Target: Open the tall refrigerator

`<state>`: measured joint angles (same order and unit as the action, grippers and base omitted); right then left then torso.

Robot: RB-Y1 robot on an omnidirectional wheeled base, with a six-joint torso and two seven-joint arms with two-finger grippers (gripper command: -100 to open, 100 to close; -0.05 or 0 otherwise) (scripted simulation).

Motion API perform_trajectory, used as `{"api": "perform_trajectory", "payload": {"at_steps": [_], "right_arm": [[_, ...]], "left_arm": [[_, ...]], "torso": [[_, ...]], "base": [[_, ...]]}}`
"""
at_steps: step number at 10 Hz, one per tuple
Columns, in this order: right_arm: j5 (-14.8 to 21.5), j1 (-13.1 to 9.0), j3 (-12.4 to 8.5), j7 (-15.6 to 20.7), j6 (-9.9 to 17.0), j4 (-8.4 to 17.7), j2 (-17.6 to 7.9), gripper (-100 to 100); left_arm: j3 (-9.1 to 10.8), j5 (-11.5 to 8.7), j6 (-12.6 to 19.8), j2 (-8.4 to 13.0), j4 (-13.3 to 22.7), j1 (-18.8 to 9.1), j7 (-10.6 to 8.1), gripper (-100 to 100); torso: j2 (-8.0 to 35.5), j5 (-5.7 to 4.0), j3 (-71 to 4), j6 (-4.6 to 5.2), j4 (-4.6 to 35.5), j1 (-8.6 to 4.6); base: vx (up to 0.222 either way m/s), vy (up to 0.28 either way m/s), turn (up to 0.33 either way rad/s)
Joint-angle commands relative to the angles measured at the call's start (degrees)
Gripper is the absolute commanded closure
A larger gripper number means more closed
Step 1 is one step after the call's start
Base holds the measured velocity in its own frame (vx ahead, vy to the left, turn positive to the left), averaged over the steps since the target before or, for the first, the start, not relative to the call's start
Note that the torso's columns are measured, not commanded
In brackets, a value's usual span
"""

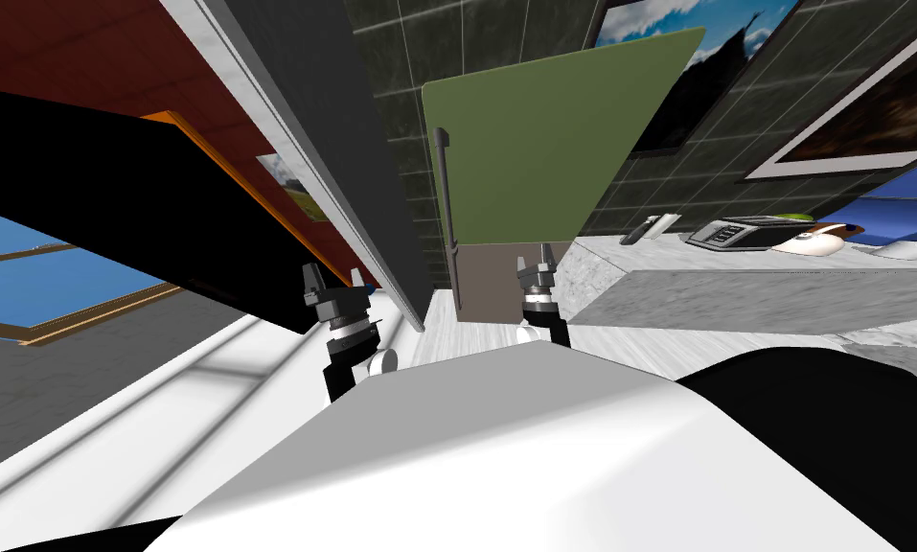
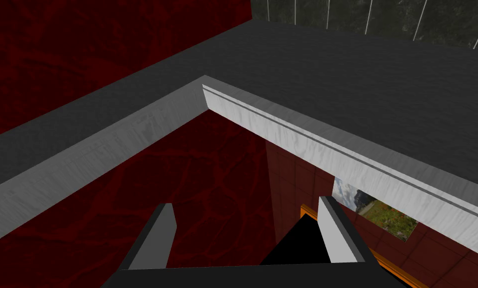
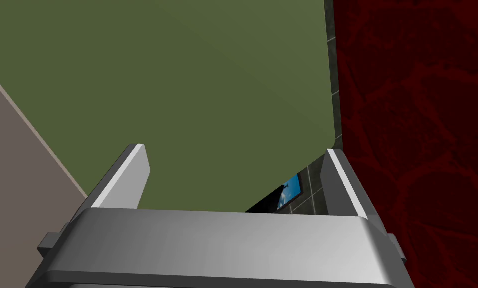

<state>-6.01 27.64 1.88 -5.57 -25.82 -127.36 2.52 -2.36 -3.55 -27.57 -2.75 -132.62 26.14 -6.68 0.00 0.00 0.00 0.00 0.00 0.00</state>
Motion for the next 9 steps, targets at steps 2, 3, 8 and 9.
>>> {"api": "perform_trajectory", "payload": {"at_steps": [2, 3, 8, 9], "right_arm": [[0.0, 0.0, 0.0, 0.0, 0.0, 0.0, 0.0, 0], [0.0, 0.0, 0.0, 0.0, 0.0, 0.0, 0.0, 0], [0.0, 0.0, 0.0, 0.0, 0.0, 0.0, 0.0, 0], [0.0, 0.0, 0.0, 0.0, 0.0, 0.0, 0.0, 0]], "left_arm": [[0.00, 0.0, 0.0, 0.0, 0.0, 0.0, 0.00, 0], [0.00, 0.0, 0.0, 0.0, 0.0, 0.0, 0.00, 0], [0.00, 0.0, 0.0, 0.0, 0.0, 0.0, 0.00, 0], [0.00, 0.0, 0.0, 0.0, 0.0, 0.0, 0.00, 0]], "torso": [[6.0, 0.00, -12.0, 0.00, 6.0, 0.00], [10.0, 0.00, -20.1, 0.00, 10.1, 0.00], [31.2, 0.00, -62.3, 0.00, 31.1, 0.00], [35.4, 0.00, -70.7, 0.00, 35.4, 0.00]], "base": [[0.000, 0.000, 0.000], [0.000, 0.000, 0.000], [0.000, 0.000, 0.000], [0.000, 0.000, 0.000]]}}
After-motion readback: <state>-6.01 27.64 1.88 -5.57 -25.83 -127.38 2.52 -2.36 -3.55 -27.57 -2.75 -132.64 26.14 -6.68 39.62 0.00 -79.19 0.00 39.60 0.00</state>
